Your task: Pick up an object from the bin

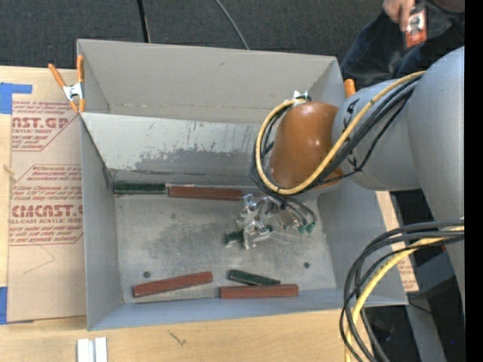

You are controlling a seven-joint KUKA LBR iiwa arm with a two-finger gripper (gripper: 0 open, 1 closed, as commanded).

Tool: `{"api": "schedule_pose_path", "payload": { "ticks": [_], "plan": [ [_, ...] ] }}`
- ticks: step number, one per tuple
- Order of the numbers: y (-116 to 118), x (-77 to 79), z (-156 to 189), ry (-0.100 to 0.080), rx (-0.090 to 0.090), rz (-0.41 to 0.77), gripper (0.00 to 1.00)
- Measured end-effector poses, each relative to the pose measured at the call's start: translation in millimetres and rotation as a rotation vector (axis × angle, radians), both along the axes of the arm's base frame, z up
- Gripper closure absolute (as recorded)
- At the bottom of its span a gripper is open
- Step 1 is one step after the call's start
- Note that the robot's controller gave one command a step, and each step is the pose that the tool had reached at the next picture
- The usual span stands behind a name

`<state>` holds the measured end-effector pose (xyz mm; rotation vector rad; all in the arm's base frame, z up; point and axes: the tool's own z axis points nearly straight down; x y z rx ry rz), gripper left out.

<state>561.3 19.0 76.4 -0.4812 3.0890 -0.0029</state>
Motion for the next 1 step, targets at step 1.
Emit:
{"api": "schedule_pose_path", "payload": {
  "ticks": [1],
  "plan": [
    [-46.1, 15.3, 134.9, 0.011, -0.001, 0.023, 1.00]
  ]
}}
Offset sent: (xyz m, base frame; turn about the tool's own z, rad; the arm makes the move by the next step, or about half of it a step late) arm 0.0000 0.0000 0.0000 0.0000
